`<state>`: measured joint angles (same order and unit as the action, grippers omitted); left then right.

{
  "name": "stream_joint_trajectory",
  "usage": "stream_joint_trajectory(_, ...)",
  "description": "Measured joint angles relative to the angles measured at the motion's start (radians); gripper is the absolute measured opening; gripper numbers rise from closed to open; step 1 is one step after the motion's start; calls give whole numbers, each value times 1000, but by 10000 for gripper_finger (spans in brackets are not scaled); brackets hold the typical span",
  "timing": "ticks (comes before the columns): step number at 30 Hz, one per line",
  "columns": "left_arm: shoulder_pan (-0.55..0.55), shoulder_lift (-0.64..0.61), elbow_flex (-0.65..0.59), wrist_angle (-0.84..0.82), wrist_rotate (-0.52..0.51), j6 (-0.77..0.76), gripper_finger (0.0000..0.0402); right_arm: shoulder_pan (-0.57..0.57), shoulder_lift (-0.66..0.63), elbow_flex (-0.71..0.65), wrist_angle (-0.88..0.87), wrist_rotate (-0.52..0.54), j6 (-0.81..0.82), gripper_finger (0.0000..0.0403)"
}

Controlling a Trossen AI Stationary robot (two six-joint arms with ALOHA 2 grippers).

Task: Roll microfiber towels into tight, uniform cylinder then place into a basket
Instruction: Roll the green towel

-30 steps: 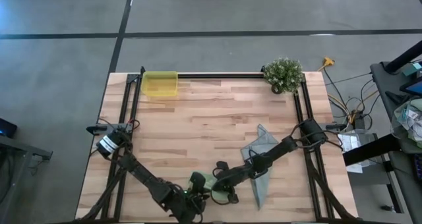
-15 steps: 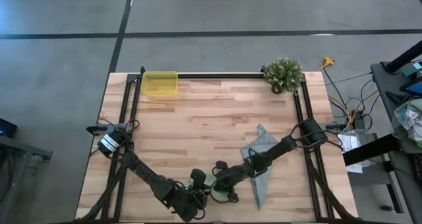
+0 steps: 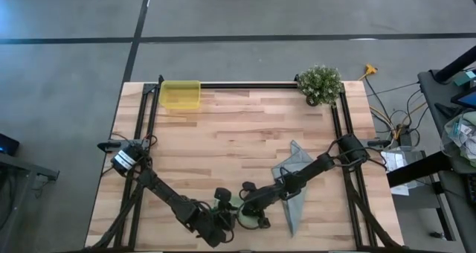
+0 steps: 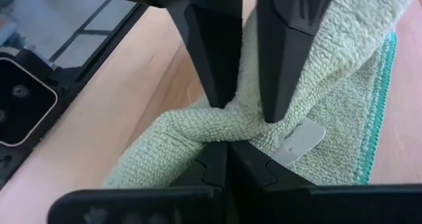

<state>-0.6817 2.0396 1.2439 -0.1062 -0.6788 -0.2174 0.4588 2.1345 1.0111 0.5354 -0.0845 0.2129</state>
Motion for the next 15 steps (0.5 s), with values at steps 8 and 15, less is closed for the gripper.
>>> stream_joint_trajectory(8,18,-3,-38,9,12,-139,100,14,0,0,1,-13,-50,9)
stream_joint_trajectory(15,56,-5,-73,20,55,-253,100,24,1,-2,17,-31,-107,9)
